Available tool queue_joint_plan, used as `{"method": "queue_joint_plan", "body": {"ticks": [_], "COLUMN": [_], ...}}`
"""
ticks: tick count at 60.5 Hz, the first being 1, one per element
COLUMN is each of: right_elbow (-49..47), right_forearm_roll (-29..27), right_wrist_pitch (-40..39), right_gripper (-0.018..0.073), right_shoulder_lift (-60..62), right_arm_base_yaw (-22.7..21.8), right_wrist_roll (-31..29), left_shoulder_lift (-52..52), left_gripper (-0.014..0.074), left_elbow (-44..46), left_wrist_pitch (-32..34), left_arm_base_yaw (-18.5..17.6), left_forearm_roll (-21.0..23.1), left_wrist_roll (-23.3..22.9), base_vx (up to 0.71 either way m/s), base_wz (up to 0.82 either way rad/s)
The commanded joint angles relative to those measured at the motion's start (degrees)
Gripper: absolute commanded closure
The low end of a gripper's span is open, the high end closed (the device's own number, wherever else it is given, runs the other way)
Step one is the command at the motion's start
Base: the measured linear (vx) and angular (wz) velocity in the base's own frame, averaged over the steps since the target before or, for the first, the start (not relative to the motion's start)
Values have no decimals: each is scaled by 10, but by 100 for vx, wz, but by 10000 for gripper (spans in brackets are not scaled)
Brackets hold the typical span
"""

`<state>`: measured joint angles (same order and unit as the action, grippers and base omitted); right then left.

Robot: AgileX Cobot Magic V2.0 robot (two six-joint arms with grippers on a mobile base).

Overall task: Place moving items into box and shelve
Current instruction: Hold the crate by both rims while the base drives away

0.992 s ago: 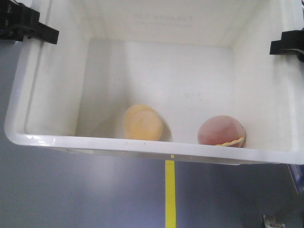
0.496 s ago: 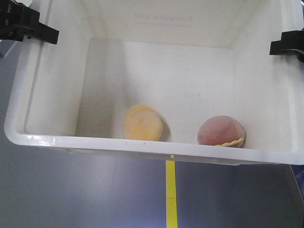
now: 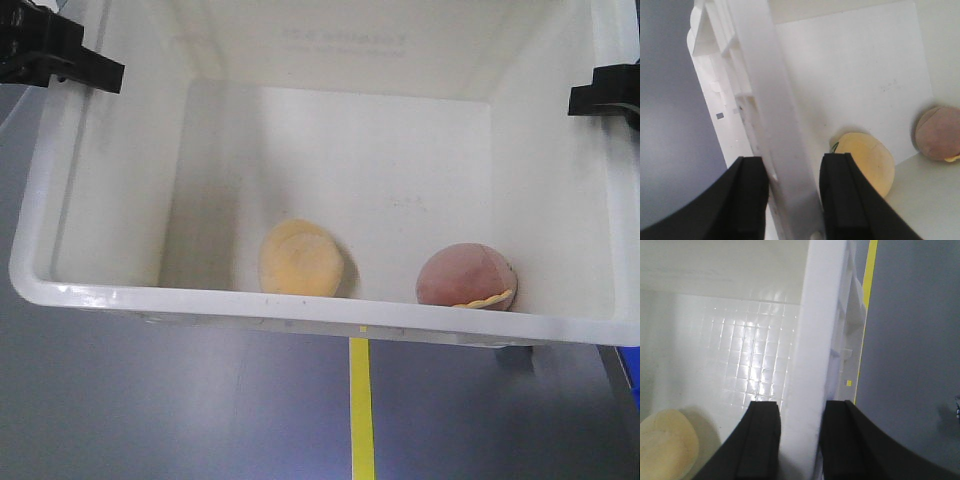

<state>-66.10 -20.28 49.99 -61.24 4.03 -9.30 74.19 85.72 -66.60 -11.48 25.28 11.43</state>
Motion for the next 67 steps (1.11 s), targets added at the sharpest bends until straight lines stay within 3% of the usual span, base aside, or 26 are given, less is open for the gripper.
{"method": "queue_joint_plan", "body": {"ticks": [1, 67], "right_elbow": [-26, -26], "right_forearm_roll": [-80, -80], "right_wrist_pitch": [-69, -69], "right_gripper": [565, 565], "right_shoulder_lift": [16, 16], "right_arm_base_yaw": [6, 6], "right_wrist_roll": [-10, -10], "left_shoulder_lift": [-23, -23], "left_gripper": [603, 603], "left_elbow": [27, 27], "left_wrist_pitch": [52, 52], "left_arm_base_yaw": [-11, -11], "left_forearm_roll": [112, 112], "left_wrist_roll": [16, 16], "base_vx": [43, 44], "base_wz": [-2, -3]}}
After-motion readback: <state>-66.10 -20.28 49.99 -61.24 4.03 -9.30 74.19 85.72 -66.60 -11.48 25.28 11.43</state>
